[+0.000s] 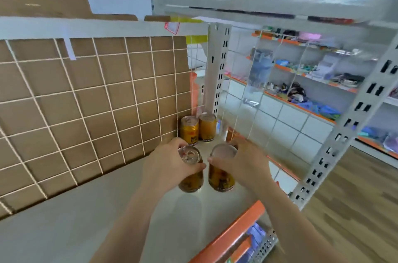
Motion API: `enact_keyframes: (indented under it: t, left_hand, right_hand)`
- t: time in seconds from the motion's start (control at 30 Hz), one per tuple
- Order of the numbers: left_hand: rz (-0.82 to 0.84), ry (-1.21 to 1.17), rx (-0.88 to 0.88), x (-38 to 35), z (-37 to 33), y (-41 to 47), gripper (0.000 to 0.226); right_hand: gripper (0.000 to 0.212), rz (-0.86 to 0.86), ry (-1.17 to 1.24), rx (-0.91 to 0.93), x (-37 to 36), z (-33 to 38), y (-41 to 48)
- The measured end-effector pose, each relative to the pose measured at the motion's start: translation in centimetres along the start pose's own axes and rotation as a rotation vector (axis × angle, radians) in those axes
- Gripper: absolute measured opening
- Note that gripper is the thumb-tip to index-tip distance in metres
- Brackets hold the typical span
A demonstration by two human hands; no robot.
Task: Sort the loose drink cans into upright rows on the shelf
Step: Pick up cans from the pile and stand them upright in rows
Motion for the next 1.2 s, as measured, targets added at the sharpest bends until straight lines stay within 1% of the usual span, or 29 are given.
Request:
enact_keyframes:
  t: [0.13,0.23,0.3,0.4,0.5,0.63,0.8,0.9,1.0,1.1,1.2]
  left_hand:
    - [-0.003,0.102,0.061,-0.7,-0.6,4.1,0.063]
    - [-0.002,0.136,0.110,-1.4,-0.5,6.8,0.067]
    - [-0.001,0.135,0.143,-1.9,-0.4,8.4,0.069]
    - [0.003,0.101,0.178,-2.3,-0.3,10.4,0.070]
    - [0.013,0.063,0.218,-2.8,-0.2,11.9,0.074]
    - [0.057,0.037,0.258,-3.6,-0.4,12.8,0.079]
    - [0.049,0.080,0.287,-4.3,-1.1,13.3,0.085]
    - [0.043,0.062,0.287,-4.5,-1.3,13.1,0.087]
    - [0.036,-0.019,0.280,-4.2,-1.4,12.6,0.081]
    - [0.004,-0.011,0.299,-4.0,-1.9,12.4,0.074]
    - [-0.058,0.022,0.339,-4.3,-2.6,12.5,0.072]
  right_hand:
    - [0.072,0.009,-0.005,-0.001,0.4,-1.0,4.4]
    - [0.071,0.043,0.005,0.010,0.2,-1.6,7.9]
    - [0.068,0.074,0.011,0.026,-0.1,-2.0,10.1]
    - [0.070,0.104,0.009,0.046,-0.6,-2.3,12.7]
    - [0.061,0.128,0.015,0.095,-0.9,-2.8,14.7]
    - [0.069,0.137,0.003,0.141,-1.6,-3.1,16.5]
    - [0.069,0.194,0.030,0.137,-1.8,-3.7,17.5]
    - [0.068,0.257,0.021,0.182,-1.5,-3.7,17.5]
    - [0.064,0.318,0.020,0.221,-1.1,-3.9,17.3]
    - [0.056,0.308,0.004,0.255,-0.9,-4.0,17.3]
    - [0.052,0.279,0.020,0.223,-0.6,-4.1,17.3]
Point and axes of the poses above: each hand's wrist, its own y-axis towards the middle knuckle, its own x-axis out of the back of the hand, z = x × y, the point moved 3 cm from there along y, towards the middle knuckle, and after that the axes turned 14 degrees about z, right-handed, at the moved point
